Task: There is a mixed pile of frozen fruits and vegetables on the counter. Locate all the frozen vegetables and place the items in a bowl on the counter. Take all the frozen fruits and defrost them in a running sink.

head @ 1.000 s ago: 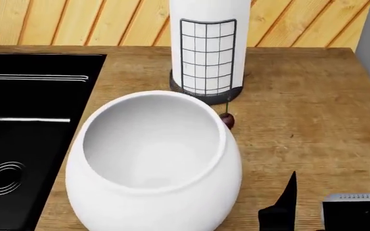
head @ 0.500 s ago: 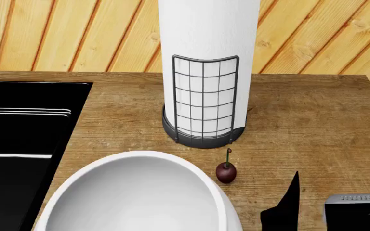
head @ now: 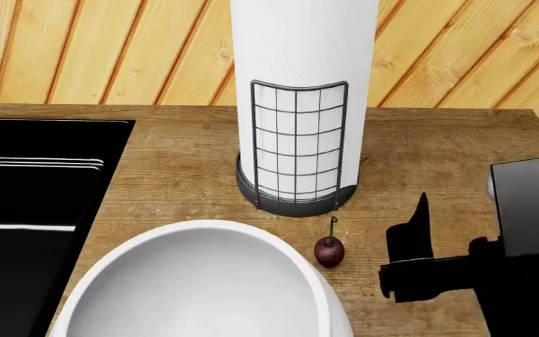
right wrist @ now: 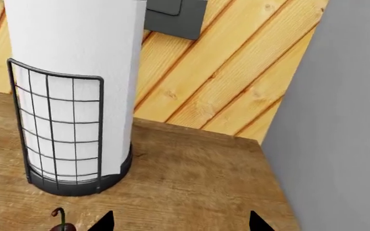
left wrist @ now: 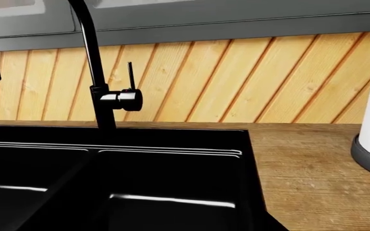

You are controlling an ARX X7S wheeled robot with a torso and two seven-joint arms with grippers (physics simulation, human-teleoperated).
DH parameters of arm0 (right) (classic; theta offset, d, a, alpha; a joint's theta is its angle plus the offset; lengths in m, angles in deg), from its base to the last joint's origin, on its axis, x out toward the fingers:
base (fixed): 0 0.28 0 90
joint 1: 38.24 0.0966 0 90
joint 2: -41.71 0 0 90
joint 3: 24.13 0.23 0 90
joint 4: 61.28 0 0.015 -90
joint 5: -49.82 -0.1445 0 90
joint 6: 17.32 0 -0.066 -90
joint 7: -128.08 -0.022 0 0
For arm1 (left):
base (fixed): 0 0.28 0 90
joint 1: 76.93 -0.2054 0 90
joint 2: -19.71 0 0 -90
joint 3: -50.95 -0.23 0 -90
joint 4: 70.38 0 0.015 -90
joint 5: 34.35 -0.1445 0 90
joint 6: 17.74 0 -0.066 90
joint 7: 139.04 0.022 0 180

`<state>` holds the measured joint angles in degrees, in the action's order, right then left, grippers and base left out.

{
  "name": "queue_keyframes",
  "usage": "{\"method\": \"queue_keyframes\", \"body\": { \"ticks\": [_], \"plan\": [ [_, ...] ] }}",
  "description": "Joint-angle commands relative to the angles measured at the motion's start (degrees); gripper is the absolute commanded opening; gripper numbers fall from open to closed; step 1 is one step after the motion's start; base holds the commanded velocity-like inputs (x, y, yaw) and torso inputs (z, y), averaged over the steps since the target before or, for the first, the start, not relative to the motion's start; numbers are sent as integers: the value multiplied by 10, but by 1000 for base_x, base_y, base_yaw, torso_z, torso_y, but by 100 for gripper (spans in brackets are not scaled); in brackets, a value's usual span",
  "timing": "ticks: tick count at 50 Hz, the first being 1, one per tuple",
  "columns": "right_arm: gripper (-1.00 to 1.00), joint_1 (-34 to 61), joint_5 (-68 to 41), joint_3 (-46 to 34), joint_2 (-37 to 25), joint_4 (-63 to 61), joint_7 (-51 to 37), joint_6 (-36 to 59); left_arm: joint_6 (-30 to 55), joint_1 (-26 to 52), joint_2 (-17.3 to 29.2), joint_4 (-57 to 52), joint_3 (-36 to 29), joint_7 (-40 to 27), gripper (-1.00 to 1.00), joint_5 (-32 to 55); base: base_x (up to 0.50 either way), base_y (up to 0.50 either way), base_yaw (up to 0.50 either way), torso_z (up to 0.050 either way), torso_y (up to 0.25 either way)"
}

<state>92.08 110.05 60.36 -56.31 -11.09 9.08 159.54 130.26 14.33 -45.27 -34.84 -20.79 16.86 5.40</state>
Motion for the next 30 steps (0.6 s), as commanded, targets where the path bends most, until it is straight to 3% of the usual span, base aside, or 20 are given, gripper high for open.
{"method": "queue_keyframes", "body": {
  "ticks": [1,6,9,18,23,30],
  "plan": [
    [100,127,100,3,23,247,231,25,-2,-19,1,-9,26,12,100,21,0,0,0,0,0],
    [100,172,79,25,37,339,236,14,-11,-48,7,-19,63,24,100,40,0,0,0,0,0],
    [100,190,72,28,41,368,232,10,-6,-11,3,1,17,7,100,19,0,0,0,0,0],
    [100,231,46,30,60,477,238,14,-2,12,1,17,-13,-5,100,9,0,0,0,0,0],
    [100,244,68,15,67,497,289,30,-10,-8,6,11,5,3,100,16,0,0,0,0,0],
    [100,269,55,18,79,538,289,31,-14,-17,9,7,11,3,100,21,0,0,0,0,0]
  ]
}}
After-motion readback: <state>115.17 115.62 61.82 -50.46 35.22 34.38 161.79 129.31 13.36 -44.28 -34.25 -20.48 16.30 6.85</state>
